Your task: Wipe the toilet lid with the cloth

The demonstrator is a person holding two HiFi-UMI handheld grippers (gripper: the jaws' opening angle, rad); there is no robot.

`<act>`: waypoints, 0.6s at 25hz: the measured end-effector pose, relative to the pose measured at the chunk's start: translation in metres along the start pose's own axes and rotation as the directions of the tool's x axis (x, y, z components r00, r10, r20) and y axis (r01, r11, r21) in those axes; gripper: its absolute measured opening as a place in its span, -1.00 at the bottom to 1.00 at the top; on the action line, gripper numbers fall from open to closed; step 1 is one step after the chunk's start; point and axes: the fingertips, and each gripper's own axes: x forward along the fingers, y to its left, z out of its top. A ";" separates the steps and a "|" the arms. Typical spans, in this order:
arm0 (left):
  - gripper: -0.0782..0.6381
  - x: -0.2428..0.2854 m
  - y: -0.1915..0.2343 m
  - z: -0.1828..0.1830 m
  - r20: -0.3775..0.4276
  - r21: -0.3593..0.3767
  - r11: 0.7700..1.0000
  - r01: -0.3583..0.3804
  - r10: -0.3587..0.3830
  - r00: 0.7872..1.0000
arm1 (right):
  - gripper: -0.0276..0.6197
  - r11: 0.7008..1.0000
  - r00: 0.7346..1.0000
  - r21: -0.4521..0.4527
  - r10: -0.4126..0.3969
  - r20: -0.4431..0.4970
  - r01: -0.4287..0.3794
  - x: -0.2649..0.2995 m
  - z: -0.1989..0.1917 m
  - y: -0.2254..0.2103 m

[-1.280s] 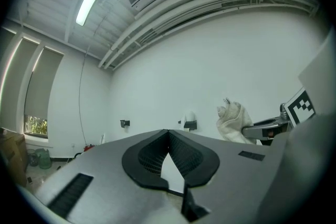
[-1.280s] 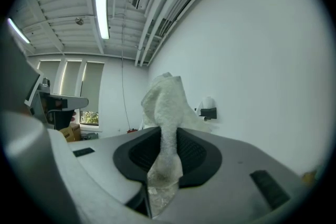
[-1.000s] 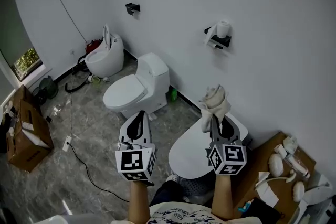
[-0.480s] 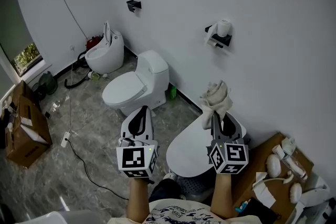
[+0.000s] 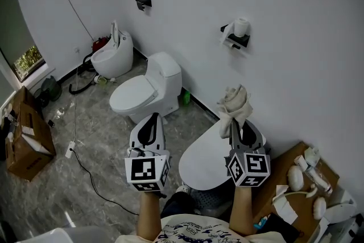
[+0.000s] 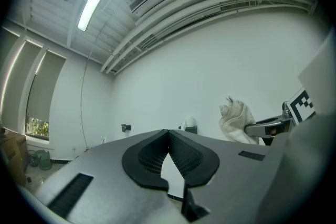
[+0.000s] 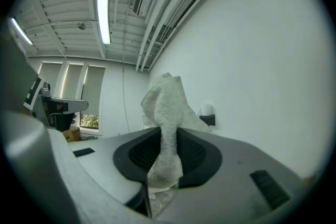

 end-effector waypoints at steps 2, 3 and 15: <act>-0.77 0.000 0.000 0.000 0.000 -0.001 1.000 -0.002 0.002 1.000 | -0.67 1.000 1.000 0.000 0.000 0.001 0.000 0.000 0.001 0.000; -0.77 0.000 0.000 0.000 0.000 -0.001 1.000 -0.002 0.002 1.000 | -0.67 1.000 1.000 -0.001 0.000 0.001 0.000 0.001 0.001 0.000; -0.77 -0.001 0.006 -0.005 -0.008 -0.004 1.000 -0.011 0.011 1.000 | -0.67 1.000 1.000 -0.006 0.000 -0.002 0.000 0.001 -0.001 0.002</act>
